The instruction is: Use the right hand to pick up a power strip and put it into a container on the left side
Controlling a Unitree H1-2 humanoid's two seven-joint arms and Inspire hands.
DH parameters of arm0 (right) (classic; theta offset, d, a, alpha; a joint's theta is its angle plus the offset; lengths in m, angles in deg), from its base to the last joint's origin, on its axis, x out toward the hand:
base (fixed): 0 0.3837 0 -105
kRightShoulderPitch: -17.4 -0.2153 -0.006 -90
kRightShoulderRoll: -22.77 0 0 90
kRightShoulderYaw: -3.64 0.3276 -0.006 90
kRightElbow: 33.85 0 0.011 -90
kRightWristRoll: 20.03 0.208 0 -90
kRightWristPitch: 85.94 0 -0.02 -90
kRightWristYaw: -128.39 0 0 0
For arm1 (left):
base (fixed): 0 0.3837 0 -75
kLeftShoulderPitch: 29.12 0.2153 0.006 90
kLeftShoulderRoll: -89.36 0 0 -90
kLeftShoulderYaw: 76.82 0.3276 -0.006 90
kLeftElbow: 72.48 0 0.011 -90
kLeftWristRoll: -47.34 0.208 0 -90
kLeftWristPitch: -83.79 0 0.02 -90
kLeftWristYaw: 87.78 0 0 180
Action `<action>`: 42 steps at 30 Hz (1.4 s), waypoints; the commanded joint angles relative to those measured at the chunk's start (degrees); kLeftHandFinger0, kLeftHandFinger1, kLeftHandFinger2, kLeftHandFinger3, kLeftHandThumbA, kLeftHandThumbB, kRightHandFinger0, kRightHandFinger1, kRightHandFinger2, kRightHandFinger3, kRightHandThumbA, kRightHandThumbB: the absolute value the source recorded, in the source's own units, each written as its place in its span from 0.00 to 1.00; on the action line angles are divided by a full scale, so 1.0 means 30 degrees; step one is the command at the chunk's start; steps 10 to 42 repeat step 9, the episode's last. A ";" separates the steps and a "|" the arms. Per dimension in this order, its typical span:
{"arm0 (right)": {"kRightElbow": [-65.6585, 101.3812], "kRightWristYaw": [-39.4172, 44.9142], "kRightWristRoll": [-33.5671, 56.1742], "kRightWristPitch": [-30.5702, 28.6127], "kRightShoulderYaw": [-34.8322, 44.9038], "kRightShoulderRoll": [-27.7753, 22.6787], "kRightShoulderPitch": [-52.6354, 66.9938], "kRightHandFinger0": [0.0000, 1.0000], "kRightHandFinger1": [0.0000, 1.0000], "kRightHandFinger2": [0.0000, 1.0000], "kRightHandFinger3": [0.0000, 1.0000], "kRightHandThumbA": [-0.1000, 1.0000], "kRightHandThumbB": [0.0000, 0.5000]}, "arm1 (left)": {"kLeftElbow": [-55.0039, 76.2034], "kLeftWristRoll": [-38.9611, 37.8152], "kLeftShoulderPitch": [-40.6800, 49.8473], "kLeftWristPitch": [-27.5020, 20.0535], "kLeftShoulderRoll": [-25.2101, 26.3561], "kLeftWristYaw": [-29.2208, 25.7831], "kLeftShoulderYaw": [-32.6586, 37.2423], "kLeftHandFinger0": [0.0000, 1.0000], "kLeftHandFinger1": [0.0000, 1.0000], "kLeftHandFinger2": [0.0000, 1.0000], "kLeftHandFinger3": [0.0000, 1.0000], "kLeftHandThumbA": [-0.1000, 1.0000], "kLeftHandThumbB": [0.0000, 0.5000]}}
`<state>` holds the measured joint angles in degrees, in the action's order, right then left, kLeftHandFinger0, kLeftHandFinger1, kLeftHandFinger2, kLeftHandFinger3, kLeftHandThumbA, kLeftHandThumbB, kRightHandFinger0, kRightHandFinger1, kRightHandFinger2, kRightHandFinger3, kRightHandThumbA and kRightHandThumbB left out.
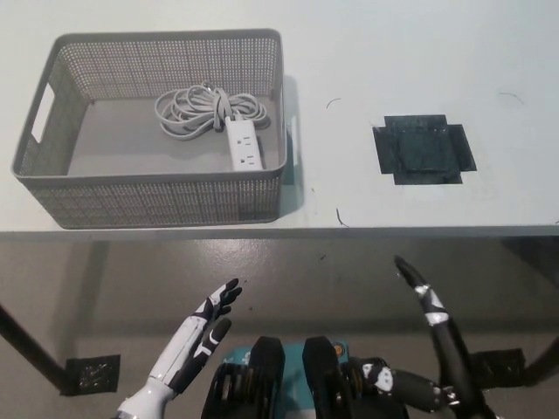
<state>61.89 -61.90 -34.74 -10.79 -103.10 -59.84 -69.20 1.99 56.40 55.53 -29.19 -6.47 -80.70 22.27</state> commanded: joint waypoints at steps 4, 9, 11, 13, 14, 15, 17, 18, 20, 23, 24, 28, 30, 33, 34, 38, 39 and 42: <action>-0.4848 -0.0127 0.3378 -0.4029 0.2227 0.0410 -0.1486 1.00 1.00 1.00 1.00 1.00 0.36 | 0.1239 -0.0481 0.0256 -0.1314 -0.0018 -0.0912 -0.0037 1.00 1.00 1.00 1.00 1.00 0.56; -0.5584 0.0730 0.3694 -0.4029 0.2539 0.0347 -0.1742 1.00 1.00 1.00 1.00 1.00 0.23 | 0.1343 -0.0186 0.0675 -0.1314 -0.0026 -0.1324 0.0156 1.00 1.00 1.00 1.00 1.00 0.54; -0.5584 0.0730 0.3694 -0.4029 0.2539 0.0347 -0.1742 1.00 1.00 1.00 1.00 1.00 0.23 | 0.1343 -0.0186 0.0675 -0.1314 -0.0026 -0.1324 0.0156 1.00 1.00 1.00 1.00 1.00 0.54; -0.5584 0.0730 0.3694 -0.4029 0.2539 0.0347 -0.1742 1.00 1.00 1.00 1.00 1.00 0.23 | 0.1343 -0.0186 0.0675 -0.1314 -0.0026 -0.1324 0.0156 1.00 1.00 1.00 1.00 1.00 0.54; -0.5584 0.0730 0.3694 -0.4029 0.2539 0.0347 -0.1742 1.00 1.00 1.00 1.00 1.00 0.23 | 0.1343 -0.0186 0.0675 -0.1314 -0.0026 -0.1324 0.0156 1.00 1.00 1.00 1.00 1.00 0.54; -0.5584 0.0730 0.3694 -0.4029 0.2539 0.0347 -0.1742 1.00 1.00 1.00 1.00 1.00 0.23 | 0.1343 -0.0186 0.0675 -0.1314 -0.0026 -0.1324 0.0156 1.00 1.00 1.00 1.00 1.00 0.54; -0.5584 0.0730 0.3694 -0.4029 0.2539 0.0347 -0.1742 1.00 1.00 1.00 1.00 1.00 0.23 | 0.1343 -0.0186 0.0675 -0.1314 -0.0026 -0.1324 0.0156 1.00 1.00 1.00 1.00 1.00 0.54; -0.5584 0.0730 0.3694 -0.4029 0.2539 0.0347 -0.1742 1.00 1.00 1.00 1.00 1.00 0.23 | 0.1343 -0.0186 0.0675 -0.1314 -0.0026 -0.1324 0.0156 1.00 1.00 1.00 1.00 1.00 0.54; -0.5584 0.0730 0.3694 -0.4029 0.2539 0.0347 -0.1742 1.00 1.00 1.00 1.00 1.00 0.23 | 0.1343 -0.0186 0.0675 -0.1314 -0.0026 -0.1324 0.0156 1.00 1.00 1.00 1.00 1.00 0.54; -0.5584 0.0730 0.3694 -0.4029 0.2539 0.0347 -0.1742 1.00 1.00 1.00 1.00 1.00 0.23 | 0.1343 -0.0186 0.0675 -0.1314 -0.0026 -0.1324 0.0156 1.00 1.00 1.00 1.00 1.00 0.54; -0.5584 0.0730 0.3694 -0.4029 0.2539 0.0347 -0.1742 1.00 1.00 1.00 1.00 1.00 0.23 | 0.1343 -0.0186 0.0675 -0.1314 -0.0026 -0.1324 0.0156 1.00 1.00 1.00 1.00 1.00 0.54; -0.5584 0.0730 0.3694 -0.4029 0.2539 0.0347 -0.1742 1.00 1.00 1.00 1.00 1.00 0.23 | 0.1343 -0.0186 0.0675 -0.1314 -0.0026 -0.1324 0.0156 1.00 1.00 1.00 1.00 1.00 0.54; -0.5584 0.0730 0.3694 -0.4029 0.2539 0.0347 -0.1742 1.00 1.00 1.00 1.00 1.00 0.23 | 0.1343 -0.0186 0.0675 -0.1314 -0.0026 -0.1324 0.0156 1.00 1.00 1.00 1.00 1.00 0.54; -0.5584 0.0730 0.3694 -0.4029 0.2539 0.0347 -0.1742 1.00 1.00 1.00 1.00 1.00 0.23 | 0.1343 -0.0186 0.0675 -0.1314 -0.0026 -0.1324 0.0156 1.00 1.00 1.00 1.00 1.00 0.54; -0.5584 0.0730 0.3694 -0.4029 0.2539 0.0347 -0.1742 1.00 1.00 1.00 1.00 1.00 0.23 | 0.1343 -0.0186 0.0675 -0.1314 -0.0026 -0.1324 0.0156 1.00 1.00 1.00 1.00 1.00 0.54; -0.5584 0.0730 0.3694 -0.4029 0.2539 0.0347 -0.1742 1.00 1.00 1.00 1.00 1.00 0.23 | 0.1343 -0.0186 0.0675 -0.1314 -0.0026 -0.1324 0.0156 1.00 1.00 1.00 1.00 1.00 0.54; -0.5584 0.0730 0.3694 -0.4029 0.2539 0.0347 -0.1742 1.00 1.00 1.00 1.00 1.00 0.23 | 0.1343 -0.0186 0.0675 -0.1314 -0.0026 -0.1324 0.0156 1.00 1.00 1.00 1.00 1.00 0.54; -0.5584 0.0730 0.3694 -0.4029 0.2539 0.0347 -0.1742 1.00 1.00 1.00 1.00 1.00 0.23 | 0.1343 -0.0186 0.0675 -0.1314 -0.0026 -0.1324 0.0156 1.00 1.00 1.00 1.00 1.00 0.54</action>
